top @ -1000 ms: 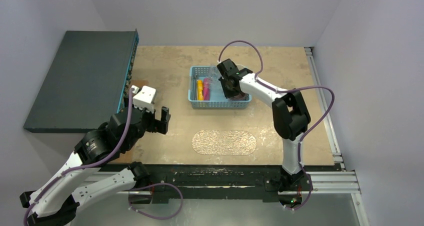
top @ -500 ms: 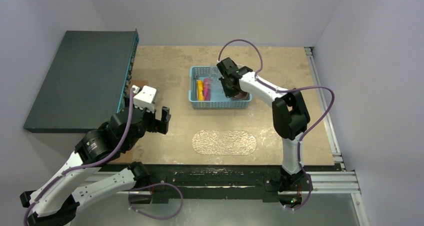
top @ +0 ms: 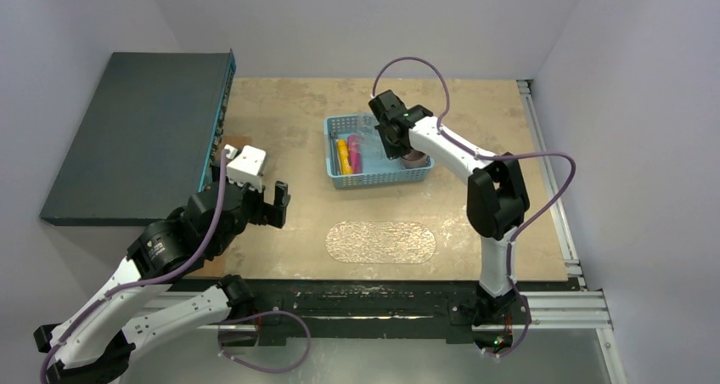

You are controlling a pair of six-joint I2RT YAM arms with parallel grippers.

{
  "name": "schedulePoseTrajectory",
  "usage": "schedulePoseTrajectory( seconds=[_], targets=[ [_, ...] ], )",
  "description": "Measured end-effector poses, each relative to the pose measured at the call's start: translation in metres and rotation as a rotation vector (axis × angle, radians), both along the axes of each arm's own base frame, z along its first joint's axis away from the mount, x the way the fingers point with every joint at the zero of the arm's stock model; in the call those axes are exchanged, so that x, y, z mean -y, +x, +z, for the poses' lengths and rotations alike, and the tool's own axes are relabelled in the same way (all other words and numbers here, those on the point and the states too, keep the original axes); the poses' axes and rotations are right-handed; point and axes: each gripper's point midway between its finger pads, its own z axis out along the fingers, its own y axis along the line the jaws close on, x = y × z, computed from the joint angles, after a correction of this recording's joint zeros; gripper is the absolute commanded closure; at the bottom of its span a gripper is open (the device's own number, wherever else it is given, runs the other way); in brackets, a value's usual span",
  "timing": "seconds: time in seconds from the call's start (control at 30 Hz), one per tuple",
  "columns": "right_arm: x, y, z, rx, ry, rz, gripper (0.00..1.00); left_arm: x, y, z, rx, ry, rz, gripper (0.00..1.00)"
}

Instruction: Prepare toiletry sets of a toothbrush and toothpaste on the tray

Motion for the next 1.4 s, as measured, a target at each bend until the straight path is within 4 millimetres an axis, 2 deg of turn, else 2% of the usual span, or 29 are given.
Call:
schedulePoseTrajectory(
  seconds=[0.17,0.37,0.6,0.7,0.83,1.13,1.4],
  targets=[
    [0.0,-0.004,0.024,0.04,-0.001,0.006,1.0,0.0,0.0,0.0,0.0,0.0,0.0,0.04],
    [-0.005,-0.017,0.065,0.114,0.014,0.03,1.0,0.0,0.0,0.0,0.0,0.0,0.0,0.04],
    [-0.026,-0.045,0.113,0.199,0.077,0.117,1.0,0.0,0.0,0.0,0.0,0.0,0.0,0.04],
    [-0.035,-0.062,0.125,0.214,0.11,0.177,1.0,0.0,0.0,0.0,0.002,-0.002,0.0,0.04],
    [-0.046,-0.083,0.124,0.197,0.139,0.258,1.0,-0.001,-0.001,0.001,0.004,-0.003,0.002,0.04],
    [-0.072,-0.136,0.089,0.088,0.153,0.462,1.0,-0.007,0.0,0.004,0.021,-0.002,0.028,0.04],
    [-0.102,-0.178,0.069,0.01,0.202,0.621,1.0,-0.016,-0.001,0.009,0.046,-0.014,0.054,0.04]
  ],
)
